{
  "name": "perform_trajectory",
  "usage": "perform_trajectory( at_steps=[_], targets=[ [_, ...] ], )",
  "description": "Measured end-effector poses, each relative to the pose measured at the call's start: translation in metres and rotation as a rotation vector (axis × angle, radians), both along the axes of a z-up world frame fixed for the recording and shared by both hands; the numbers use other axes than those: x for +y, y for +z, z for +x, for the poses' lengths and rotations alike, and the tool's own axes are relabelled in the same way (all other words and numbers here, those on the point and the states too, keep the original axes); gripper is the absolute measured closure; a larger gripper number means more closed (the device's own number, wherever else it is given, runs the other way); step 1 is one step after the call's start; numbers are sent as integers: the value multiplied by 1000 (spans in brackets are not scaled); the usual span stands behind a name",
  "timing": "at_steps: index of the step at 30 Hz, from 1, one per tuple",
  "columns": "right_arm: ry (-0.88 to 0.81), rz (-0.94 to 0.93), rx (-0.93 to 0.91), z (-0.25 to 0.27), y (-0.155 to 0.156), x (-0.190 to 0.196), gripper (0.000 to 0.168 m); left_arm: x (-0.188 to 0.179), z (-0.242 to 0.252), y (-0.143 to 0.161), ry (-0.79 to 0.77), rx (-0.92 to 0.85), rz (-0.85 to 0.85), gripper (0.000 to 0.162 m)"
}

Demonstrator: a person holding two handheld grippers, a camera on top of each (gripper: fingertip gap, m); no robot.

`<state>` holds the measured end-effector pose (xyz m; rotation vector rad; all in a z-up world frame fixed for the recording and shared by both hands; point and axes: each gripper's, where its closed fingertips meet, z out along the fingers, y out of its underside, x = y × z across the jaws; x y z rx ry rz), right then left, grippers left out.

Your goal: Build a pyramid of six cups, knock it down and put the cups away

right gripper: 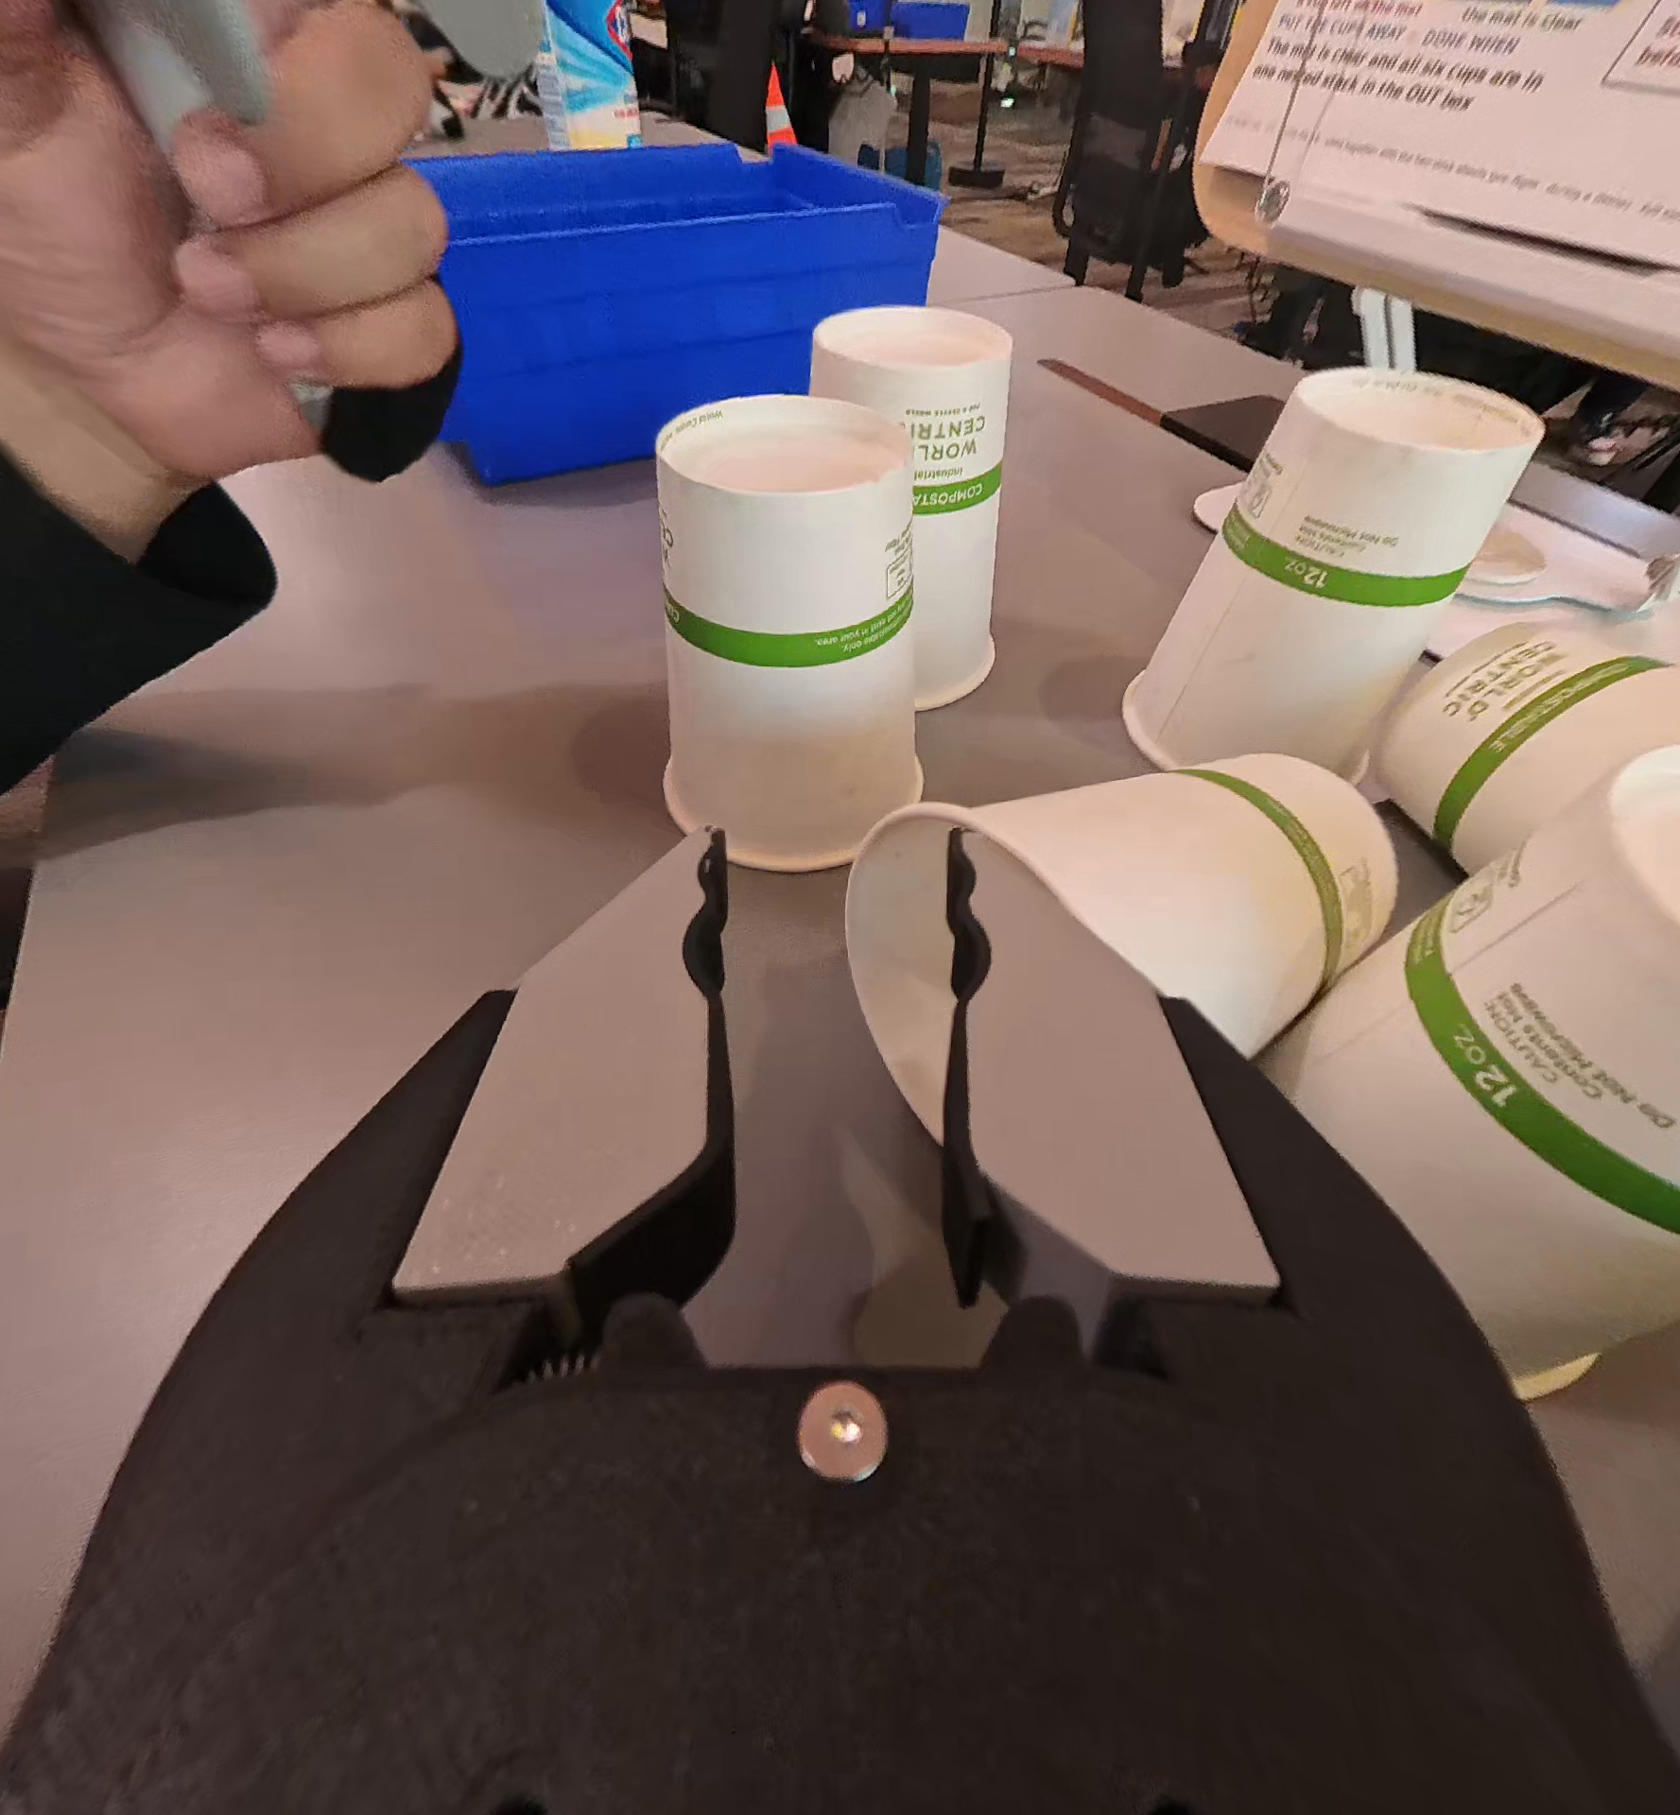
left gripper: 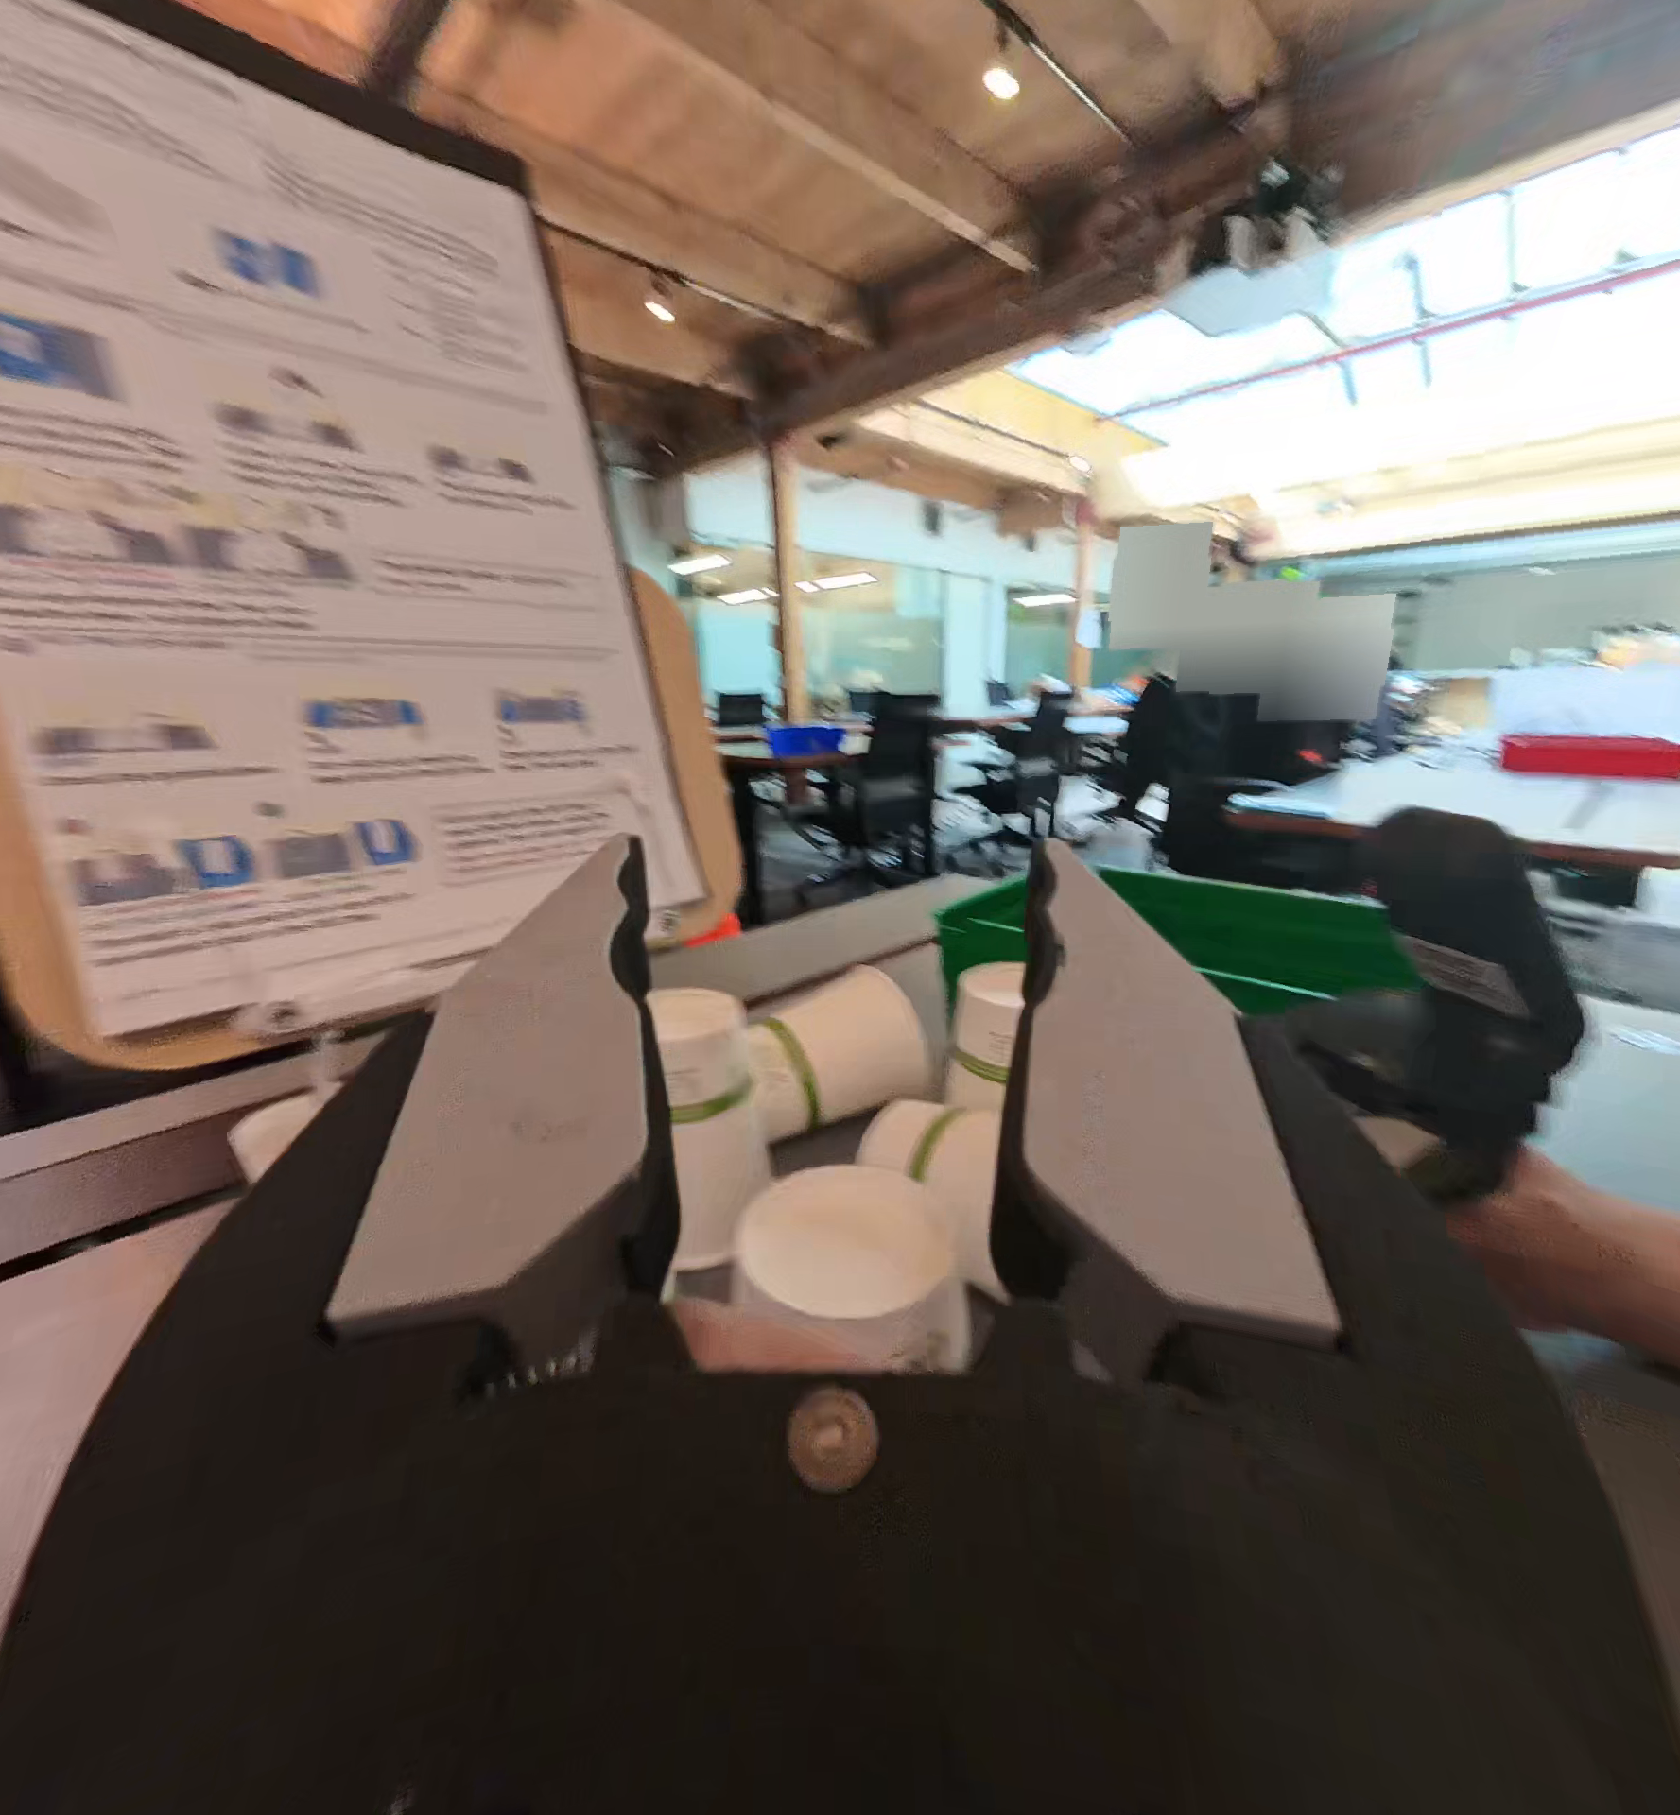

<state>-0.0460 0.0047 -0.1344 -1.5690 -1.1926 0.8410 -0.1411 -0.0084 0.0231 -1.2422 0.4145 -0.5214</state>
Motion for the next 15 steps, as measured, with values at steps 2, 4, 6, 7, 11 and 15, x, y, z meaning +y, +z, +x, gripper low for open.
perform_trajectory(
  at_steps=[2,4,6,7,11,15],
  targets=[
    [-8,46,12,1,5,0,125,12,-41,-1,158,-39,39,92],
    [-17,102,25,2,12,0,124,25,-77,-26,310,-4,22,101],
    [-53,160,58,5,21,3,123,37,-105,-58,463,65,-36,110],
    [-83,173,79,8,26,7,122,39,-110,-64,499,84,-85,104],
    [-154,170,158,20,40,18,118,55,-118,-98,572,112,-233,106],
    [-186,168,174,28,42,24,118,65,-129,-126,606,137,-375,100]
  ],
)
